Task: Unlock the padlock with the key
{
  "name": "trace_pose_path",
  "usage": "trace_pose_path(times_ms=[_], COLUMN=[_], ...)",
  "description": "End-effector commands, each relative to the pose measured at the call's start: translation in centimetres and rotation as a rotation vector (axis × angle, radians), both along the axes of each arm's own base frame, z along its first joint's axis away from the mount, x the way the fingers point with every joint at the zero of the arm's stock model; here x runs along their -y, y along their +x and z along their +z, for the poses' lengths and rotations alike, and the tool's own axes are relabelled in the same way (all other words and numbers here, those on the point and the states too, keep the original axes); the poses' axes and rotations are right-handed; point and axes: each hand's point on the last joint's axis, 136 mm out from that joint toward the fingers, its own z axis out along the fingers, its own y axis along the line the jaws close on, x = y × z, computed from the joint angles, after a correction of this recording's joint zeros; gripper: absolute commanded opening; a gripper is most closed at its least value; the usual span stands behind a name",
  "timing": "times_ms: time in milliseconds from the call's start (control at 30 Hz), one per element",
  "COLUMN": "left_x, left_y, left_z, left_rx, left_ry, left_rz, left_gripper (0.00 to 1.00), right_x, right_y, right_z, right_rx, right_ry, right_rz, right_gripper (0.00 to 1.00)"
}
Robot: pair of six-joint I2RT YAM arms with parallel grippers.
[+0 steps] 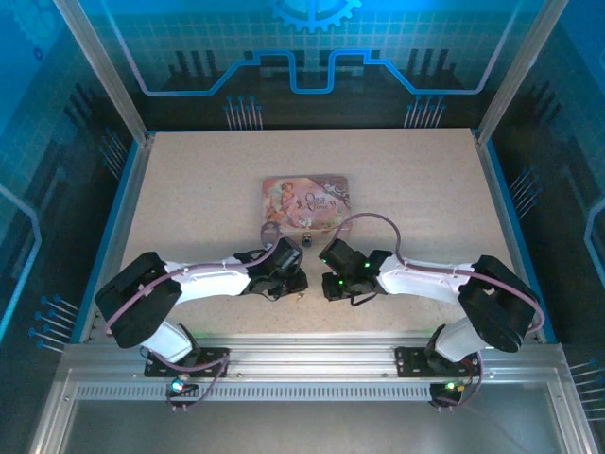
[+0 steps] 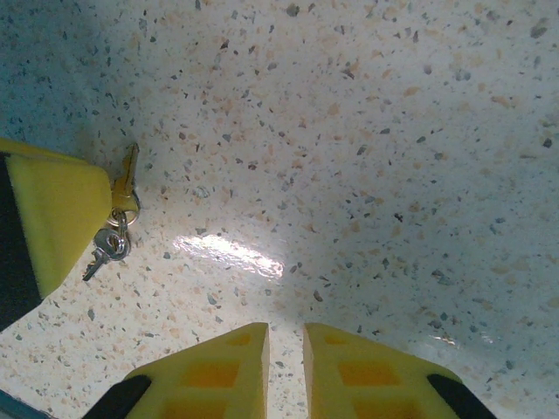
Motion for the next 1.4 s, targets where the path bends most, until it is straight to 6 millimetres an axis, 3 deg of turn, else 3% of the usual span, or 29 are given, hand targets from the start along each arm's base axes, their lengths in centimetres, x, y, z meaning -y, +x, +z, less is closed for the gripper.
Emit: trace_pose_path(times_ms=[0,533,1367], left_x=[0.3,1.1,1.0], left_y=[-0.2,-0.3,-0.1], left_z=[-0.1,-0.8,-0.4], left_rx=[-0.006,-0.02,0.021], left_ry=[0.009,-0.009,-0.016], left_rz=[-0.016,-0.016,-0.031], left_gripper=[0.23,0.22,0.0], right_x=[0.2,0.4,0.6], right_y=[-0.2,-0.3,-0.3], right_z=[-0.5,-0.6,-0.9], right_rx=[-0.019,-0.021,-0.014], right_ry=[-0.001,-0.008,-0.009], right_rz=[0.002,0.002,-0.006], right_gripper=[0.18,0.18,0.17])
